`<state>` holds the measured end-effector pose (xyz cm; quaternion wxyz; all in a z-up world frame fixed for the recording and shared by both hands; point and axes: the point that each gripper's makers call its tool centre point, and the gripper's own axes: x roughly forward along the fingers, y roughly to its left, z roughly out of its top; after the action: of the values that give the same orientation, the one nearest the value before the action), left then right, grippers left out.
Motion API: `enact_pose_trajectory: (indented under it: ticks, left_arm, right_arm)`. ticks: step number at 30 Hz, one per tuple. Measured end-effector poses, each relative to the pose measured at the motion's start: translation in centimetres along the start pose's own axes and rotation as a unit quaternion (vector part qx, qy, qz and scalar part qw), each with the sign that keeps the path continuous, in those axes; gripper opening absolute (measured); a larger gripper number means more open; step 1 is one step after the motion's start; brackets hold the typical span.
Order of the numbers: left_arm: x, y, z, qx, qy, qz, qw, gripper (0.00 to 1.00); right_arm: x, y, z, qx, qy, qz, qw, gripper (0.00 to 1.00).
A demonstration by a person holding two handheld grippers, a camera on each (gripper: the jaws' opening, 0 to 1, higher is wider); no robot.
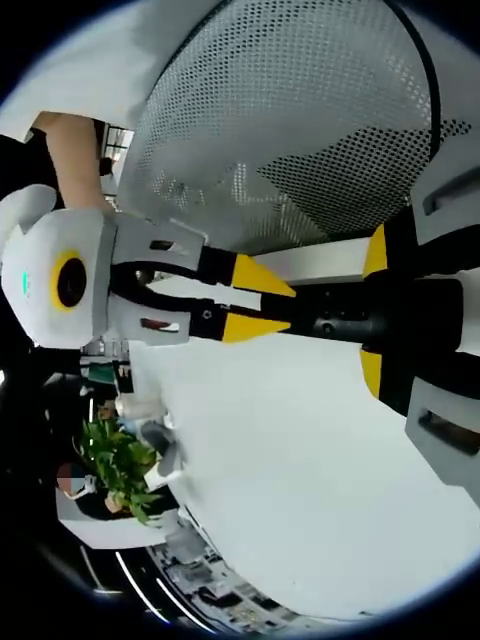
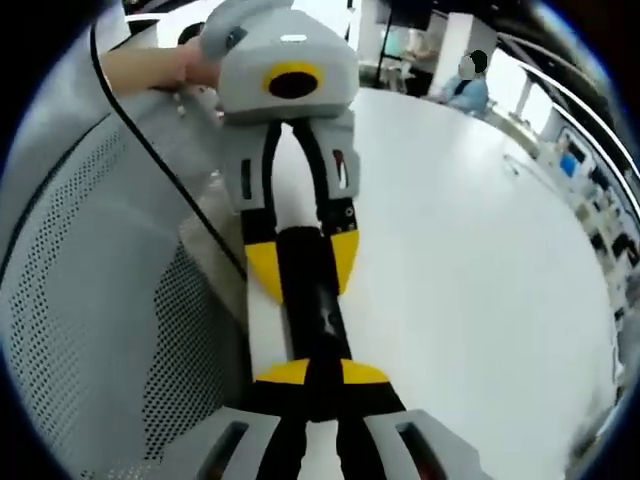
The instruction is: Press the specified remote control buttons in sequence, fully releasing each button before pressing the next.
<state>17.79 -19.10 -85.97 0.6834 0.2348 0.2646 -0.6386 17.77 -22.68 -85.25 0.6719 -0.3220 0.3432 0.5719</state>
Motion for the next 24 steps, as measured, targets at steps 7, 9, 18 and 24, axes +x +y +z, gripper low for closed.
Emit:
enact_pose_trajectory:
  ticks: [7, 9, 18, 24]
  left_arm:
    - [-0.01, 0.00, -0.01, 0.000, -0.001, 0.000, 1.0000, 0.25]
    - [-0.01, 0.00, -0.01, 0.000, -0.001, 0.000, 1.0000, 0.25]
    - [0.00, 0.00, -0.02, 0.000, -0.001, 0.000, 1.0000, 0.25]
    - [0.01, 0.00, 0.01, 0.000, -0.001, 0.000, 1.0000, 0.25]
  right_arm:
    - [0.15, 0.05, 0.44, -0.012, -0.025, -0.002, 0.9996, 0.06]
    - [0.26, 0.06, 0.53, -0.019, -0.024, 0.004, 0.9995, 0.06]
    - [0.54, 0.13, 0.47, -0.057, 0.068, 0.051, 0.9947, 0.06]
    - [0.71, 0.21, 0.46, -0.102, 0.137, 0.058, 0.9836, 0.05]
